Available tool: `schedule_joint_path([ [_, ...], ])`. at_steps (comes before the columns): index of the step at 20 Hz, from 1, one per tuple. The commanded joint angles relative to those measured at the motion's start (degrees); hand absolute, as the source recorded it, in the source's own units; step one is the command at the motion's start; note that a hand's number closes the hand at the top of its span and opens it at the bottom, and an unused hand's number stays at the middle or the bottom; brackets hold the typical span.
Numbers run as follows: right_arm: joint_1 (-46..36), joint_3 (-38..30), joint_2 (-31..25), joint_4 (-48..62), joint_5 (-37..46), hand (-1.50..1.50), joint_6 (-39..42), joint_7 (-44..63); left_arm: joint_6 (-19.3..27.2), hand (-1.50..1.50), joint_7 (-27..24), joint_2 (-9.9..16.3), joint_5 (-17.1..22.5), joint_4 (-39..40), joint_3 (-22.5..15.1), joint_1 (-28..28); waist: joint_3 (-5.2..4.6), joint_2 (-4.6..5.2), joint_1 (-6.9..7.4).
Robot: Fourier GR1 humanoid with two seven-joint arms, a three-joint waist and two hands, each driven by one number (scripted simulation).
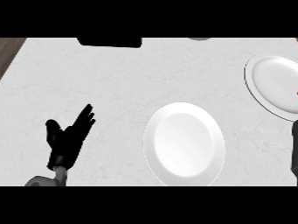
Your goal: Pick the bell pepper from the plate and place it in the plate
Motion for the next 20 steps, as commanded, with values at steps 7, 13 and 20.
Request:
schedule_joint_path([
  [7,-1.2,-3.0,7.8,-5.6,1.8,-1.50,-22.0,4.3,0.9,0.00,0.4,-0.6,-0.8,0.4,0.1,0.5,-0.25,-0.66,-0.64],
  [13,2.2,8.5,13.3,-10.7,-6.0,-1.50,-22.2,3.8,1.1,0.00,-0.7,-1.3,-1.5,0.3,0.0,2.6,-0.27,-1.42,-1.97],
  [20,3.1,19.3,13.5,-7.1,-7.4,-1.50,-22.4,9.6,-1.5,0.00,-1.1,-0.6,-0.9,3.2,1.7,0.5,-0.35,-1.31,-1.13],
])
